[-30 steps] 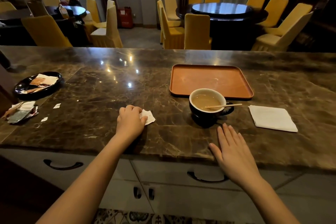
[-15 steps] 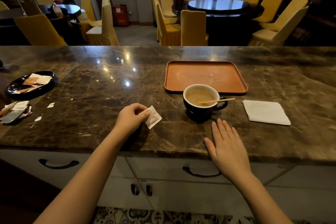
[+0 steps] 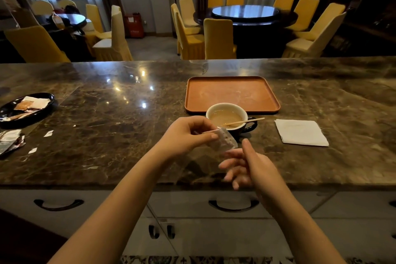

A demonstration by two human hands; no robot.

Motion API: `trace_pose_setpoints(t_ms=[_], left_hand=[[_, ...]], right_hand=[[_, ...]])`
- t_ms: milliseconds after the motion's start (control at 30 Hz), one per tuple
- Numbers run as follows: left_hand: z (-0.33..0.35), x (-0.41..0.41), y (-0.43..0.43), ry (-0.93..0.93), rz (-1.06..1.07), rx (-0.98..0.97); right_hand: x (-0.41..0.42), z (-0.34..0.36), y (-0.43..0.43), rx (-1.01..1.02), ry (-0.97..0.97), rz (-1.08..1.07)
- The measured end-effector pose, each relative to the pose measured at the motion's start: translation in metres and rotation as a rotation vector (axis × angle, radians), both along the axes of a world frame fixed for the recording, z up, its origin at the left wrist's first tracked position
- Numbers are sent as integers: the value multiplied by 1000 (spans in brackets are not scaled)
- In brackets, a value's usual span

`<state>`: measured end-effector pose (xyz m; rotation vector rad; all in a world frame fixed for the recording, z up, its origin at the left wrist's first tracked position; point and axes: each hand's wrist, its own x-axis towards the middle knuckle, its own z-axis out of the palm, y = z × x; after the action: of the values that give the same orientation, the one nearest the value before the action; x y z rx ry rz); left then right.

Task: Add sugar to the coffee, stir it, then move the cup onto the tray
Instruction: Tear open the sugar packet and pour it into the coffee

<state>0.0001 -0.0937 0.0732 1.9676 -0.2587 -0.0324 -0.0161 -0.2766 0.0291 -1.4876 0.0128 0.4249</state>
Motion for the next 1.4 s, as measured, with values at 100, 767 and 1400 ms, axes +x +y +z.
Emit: trace_pose_setpoints(t_ms=[100,767,1400], left_hand=[[7,3,-10,-81,-76,57],[41,52,-39,68,72,-222],[17,183,-10,286,-42,203]], right_hand=[[1,15,-1,286,322,184],[64,67,-39,387,224,106],[211,49,-17,-89,-69,300]])
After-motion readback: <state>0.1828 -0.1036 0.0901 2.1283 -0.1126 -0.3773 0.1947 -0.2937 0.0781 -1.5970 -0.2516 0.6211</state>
